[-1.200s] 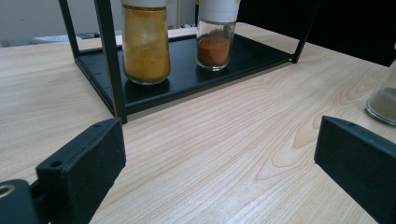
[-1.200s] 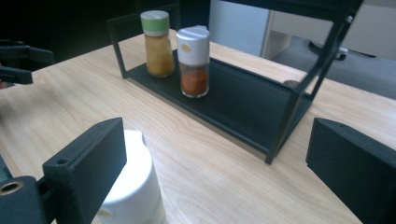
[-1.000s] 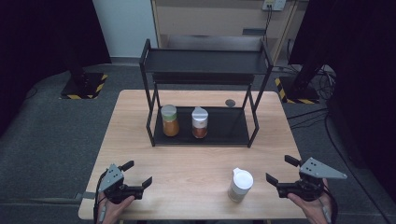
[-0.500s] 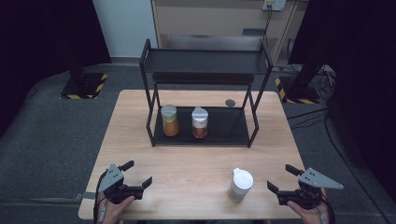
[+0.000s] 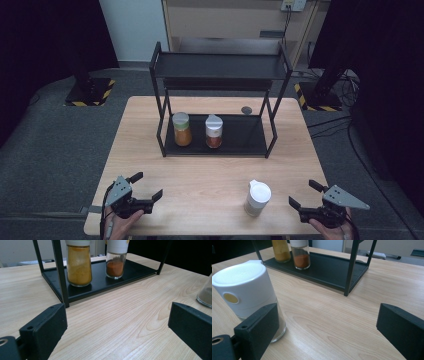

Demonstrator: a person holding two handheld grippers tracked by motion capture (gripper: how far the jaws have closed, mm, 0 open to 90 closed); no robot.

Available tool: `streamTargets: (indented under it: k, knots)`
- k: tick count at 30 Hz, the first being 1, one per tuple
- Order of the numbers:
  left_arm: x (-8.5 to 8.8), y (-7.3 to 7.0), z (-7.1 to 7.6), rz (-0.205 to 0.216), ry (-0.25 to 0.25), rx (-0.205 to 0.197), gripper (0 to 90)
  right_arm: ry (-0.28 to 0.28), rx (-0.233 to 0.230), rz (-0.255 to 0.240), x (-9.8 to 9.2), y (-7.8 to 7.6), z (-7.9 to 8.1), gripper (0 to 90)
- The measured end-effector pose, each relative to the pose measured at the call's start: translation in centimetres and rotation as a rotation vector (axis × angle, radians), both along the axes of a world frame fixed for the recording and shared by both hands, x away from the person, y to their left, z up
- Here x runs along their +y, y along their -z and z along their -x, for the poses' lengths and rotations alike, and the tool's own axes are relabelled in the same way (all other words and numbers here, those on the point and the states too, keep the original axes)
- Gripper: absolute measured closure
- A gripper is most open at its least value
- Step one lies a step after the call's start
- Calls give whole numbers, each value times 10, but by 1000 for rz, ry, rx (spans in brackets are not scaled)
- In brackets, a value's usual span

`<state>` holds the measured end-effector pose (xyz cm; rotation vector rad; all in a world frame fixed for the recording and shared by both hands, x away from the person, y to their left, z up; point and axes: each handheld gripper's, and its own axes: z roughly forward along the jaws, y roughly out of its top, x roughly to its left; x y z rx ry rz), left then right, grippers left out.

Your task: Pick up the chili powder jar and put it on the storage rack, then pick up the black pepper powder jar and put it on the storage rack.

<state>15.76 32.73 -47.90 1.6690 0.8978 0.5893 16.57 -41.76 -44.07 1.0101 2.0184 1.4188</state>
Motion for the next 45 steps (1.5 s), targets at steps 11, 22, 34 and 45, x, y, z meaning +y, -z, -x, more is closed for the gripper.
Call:
streamTargets:
  k: [11, 22, 34, 45]
  knots:
    - [1, 0, 0, 8, 12, -8, 11, 25, -54, 13, 3, 8, 6, 51]
    - [3, 0, 1, 6, 6, -10, 10, 43, -53, 1, 1, 10, 7, 46]
    - [2, -1, 1, 2, 7, -10, 10, 47, -44, -16, -2, 10, 7, 46]
    - [2, -1, 1, 3, 6, -9, 10, 52, -47, -25, -3, 9, 8, 35]
